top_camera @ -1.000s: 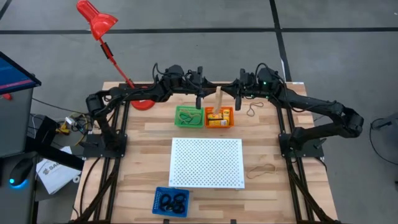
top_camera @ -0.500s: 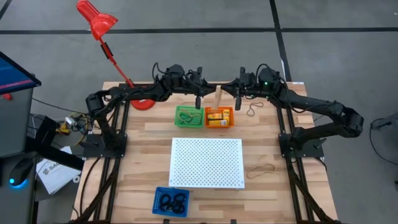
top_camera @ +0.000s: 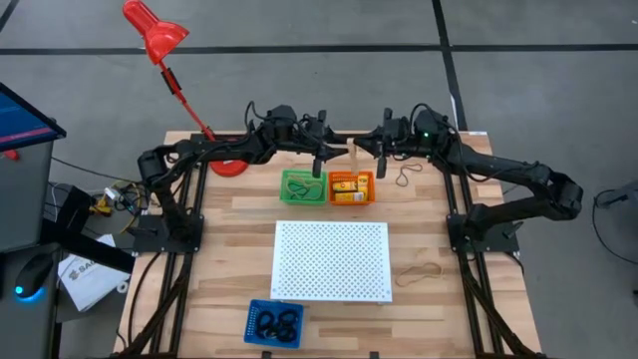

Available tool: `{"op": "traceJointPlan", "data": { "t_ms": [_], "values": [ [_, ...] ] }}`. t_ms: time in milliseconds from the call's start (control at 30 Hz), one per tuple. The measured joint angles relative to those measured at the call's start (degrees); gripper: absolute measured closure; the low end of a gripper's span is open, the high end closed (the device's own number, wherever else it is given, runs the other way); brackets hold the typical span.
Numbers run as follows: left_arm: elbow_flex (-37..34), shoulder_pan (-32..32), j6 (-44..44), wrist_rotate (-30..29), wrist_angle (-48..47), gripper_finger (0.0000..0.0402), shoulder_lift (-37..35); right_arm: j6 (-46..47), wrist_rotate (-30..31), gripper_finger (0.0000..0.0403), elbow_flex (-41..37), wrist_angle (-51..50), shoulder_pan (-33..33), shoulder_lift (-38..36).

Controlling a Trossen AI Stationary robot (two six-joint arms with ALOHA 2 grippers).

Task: Pick & Place Office Desk Supplies
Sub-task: Put the brown rubber band into the green bin

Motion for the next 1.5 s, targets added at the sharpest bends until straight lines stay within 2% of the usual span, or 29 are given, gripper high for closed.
{"op": "traceJointPlan", "data": {
  "t_ms": [167, 333, 433, 567, 667, 800, 967, 1067, 1267, 1500],
  "values": [
    [0.0, -0.1, 0.0, 0.0, 0.4, 0.0262, 0.0, -0.6, -0.1, 0.0402, 0.0, 0.3, 0.7, 0.0],
    [0.0, -1.3, 0.0, -0.1, 1.9, 0.0258, 0.0, -0.2, -1.2, 0.0402, 0.0, 2.7, 0.6, 0.5],
    [0.0, -1.4, 0.0, -1.3, 2.0, 0.0285, 0.0, -0.1, -1.5, 0.0402, 0.0, 3.2, 0.6, 0.5],
    [0.0, -0.7, 0.0, -3.4, 1.9, 0.0374, 0.0, -0.5, -1.5, 0.0402, 0.0, 2.9, 0.7, 0.5],
    [0.0, -0.3, 0.9, -3.4, 0.0, 0.0394, 0.0, -1.9, -1.5, 0.0395, 0.0, 2.1, 1.1, 0.5],
    [0.0, 1.0, 3.5, -3.9, -7.1, 0.04, -0.7, -1.9, -1.4, 0.0362, 0.0, 1.4, 0.8, 0.4],
    [0.0, 3.5, 4.6, -12.0, -21.4, 0.0401, -1.3, -1.4, -1.2, 0.0298, 0.0, -1.0, -1.9, 0.0],
    [-0.3, 4.2, 4.4, -12.6, -27.7, 0.0401, -1.3, -1.0, -1.2, 0.0261, 0.0, -2.1, -3.5, 0.0],
    [-3.6, 4.1, 2.8, -15.1, -31.1, 0.0401, -2.6, -1.0, -1.3, 0.021, -0.8, -3.1, -4.6, 0.0],
    [-11.7, 3.8, 0.4, -16.8, -30.9, 0.0401, -12.5, -0.5, -1.3, 0.0199, -0.9, -4.1, -5.7, 0.0]
  ]
}}
